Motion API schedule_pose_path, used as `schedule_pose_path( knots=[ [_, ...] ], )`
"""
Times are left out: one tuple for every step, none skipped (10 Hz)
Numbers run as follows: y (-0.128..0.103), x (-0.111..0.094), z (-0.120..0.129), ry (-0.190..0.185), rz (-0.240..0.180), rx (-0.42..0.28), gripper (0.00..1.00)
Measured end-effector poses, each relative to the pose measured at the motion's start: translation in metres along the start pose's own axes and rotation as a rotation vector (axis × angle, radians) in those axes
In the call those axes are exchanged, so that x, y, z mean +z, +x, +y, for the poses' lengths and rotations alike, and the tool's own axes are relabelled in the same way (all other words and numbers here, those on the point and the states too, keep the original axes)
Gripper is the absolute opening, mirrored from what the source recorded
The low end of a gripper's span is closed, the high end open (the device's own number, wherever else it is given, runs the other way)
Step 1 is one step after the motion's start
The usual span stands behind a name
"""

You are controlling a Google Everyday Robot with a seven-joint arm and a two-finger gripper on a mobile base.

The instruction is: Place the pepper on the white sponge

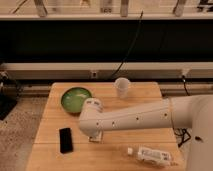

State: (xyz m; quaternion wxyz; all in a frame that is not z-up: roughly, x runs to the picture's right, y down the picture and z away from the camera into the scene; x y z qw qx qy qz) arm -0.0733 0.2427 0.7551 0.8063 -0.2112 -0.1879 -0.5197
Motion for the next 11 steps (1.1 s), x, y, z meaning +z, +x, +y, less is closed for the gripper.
schedule_pose_path(
  knots=[
    [0.0003,0.0016,0.0009,-0.010,0.010,-0.001,0.76],
    [0.0005,0.0034,0.0005,-0.021,0.023,-0.004,0.80],
    [0.0018,0.0048,0.0020,-0.030,0.032,-0.004,0.80],
    [0.0029,0.0058,0.0034,-0.037,0.040,-0.003,0.80],
    [0.0032,0.0067,0.0037,-0.042,0.044,-0.004,0.80],
    [0.0035,0.0074,0.0044,-0.047,0.048,-0.004,0.80],
    [0.0040,0.0075,0.0051,-0.049,0.051,-0.004,0.80],
    [0.0044,0.0072,0.0052,-0.050,0.054,-0.004,0.80],
    [0.0051,0.0065,0.0060,-0.051,0.057,-0.003,0.80],
    [0.0056,0.0058,0.0068,-0.053,0.060,0.000,0.80],
    [0.0065,0.0046,0.0077,-0.052,0.062,0.005,0.78]
  ],
)
